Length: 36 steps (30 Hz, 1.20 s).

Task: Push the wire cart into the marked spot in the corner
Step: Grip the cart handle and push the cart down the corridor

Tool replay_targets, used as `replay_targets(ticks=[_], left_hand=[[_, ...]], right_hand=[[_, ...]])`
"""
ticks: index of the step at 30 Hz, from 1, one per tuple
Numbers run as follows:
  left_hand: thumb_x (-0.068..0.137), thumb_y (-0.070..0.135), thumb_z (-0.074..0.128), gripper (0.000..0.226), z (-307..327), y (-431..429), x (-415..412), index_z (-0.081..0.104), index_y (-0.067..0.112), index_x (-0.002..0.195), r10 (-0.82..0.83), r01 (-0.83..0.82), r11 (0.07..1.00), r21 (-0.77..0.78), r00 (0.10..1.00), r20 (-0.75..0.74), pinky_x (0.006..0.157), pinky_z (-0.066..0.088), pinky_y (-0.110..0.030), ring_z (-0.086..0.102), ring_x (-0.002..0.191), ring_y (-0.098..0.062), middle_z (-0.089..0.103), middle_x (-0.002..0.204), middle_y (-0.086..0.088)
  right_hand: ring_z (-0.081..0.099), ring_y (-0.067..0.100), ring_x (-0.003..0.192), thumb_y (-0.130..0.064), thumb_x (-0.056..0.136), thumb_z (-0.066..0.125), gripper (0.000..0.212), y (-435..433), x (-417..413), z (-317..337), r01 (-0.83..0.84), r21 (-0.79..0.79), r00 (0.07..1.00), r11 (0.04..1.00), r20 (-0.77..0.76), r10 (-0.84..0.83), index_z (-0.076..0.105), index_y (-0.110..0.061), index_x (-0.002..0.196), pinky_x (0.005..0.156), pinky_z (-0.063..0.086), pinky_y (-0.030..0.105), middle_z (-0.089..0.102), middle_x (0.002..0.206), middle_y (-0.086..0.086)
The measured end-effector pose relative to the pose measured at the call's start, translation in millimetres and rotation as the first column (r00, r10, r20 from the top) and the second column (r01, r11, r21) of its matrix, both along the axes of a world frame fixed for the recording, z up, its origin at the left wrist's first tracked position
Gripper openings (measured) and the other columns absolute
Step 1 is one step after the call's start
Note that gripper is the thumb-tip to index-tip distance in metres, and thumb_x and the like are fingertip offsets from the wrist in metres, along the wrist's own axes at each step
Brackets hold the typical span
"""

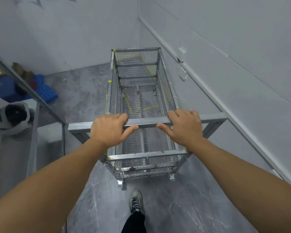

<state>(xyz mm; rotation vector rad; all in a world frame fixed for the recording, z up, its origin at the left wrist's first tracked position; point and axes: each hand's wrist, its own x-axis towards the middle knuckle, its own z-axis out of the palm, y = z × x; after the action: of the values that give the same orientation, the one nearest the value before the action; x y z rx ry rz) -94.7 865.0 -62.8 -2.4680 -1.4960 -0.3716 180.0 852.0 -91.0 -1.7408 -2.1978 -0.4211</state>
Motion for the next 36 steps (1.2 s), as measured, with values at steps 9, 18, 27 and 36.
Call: replay_targets(ticks=[9,18,27,36], left_hand=[[0.089,0.073,0.021,0.053,1,165,0,0.038,0.026,0.072,-0.014,0.014,1.0,-0.02,1.0,0.015,0.042,0.025,-0.024,0.042,0.045,-0.016,0.041,0.057,0.009],[0.089,0.07,0.033,0.048,-1,315,12,0.037,0.026,0.072,0.009,-0.009,1.0,0.004,1.0,-0.004,0.045,0.016,-0.023,0.036,0.045,-0.015,0.044,0.056,0.009],[0.089,0.072,0.029,0.052,-3,426,28,0.04,0.025,0.071,0.058,-0.058,0.998,-0.015,0.998,-0.005,0.046,0.026,-0.026,0.044,0.048,-0.017,0.049,0.059,0.008],[0.089,0.071,0.029,0.054,-2,526,45,0.046,0.023,0.072,0.09,-0.09,0.996,0.009,0.996,0.0,0.044,0.029,-0.022,0.036,0.046,-0.015,0.051,0.058,0.007]], right_hand=[[0.053,0.026,0.07,-0.079,0.09,0.025,0.068,165,0,5,0.008,0.018,1.0,1.0,-0.009,-0.008,0.055,-0.018,0.083,0.069,0.036,0.038,0.058,0.075,0.001],[0.051,0.026,0.071,-0.078,0.09,0.027,0.067,318,13,2,-0.007,-0.007,1.0,1.0,0.006,0.007,0.055,-0.018,0.083,0.069,0.036,0.039,0.057,0.077,0.002],[0.052,0.026,0.068,-0.078,0.092,0.019,0.072,439,29,4,-0.068,0.014,0.997,0.998,-0.02,0.068,0.056,-0.016,0.083,0.069,0.039,0.039,0.058,0.075,0.003],[0.054,0.025,0.073,-0.079,0.091,0.019,0.072,548,45,4,-0.097,-0.034,0.995,0.995,-0.015,0.097,0.057,-0.018,0.088,0.072,0.037,0.04,0.058,0.079,0.001]])
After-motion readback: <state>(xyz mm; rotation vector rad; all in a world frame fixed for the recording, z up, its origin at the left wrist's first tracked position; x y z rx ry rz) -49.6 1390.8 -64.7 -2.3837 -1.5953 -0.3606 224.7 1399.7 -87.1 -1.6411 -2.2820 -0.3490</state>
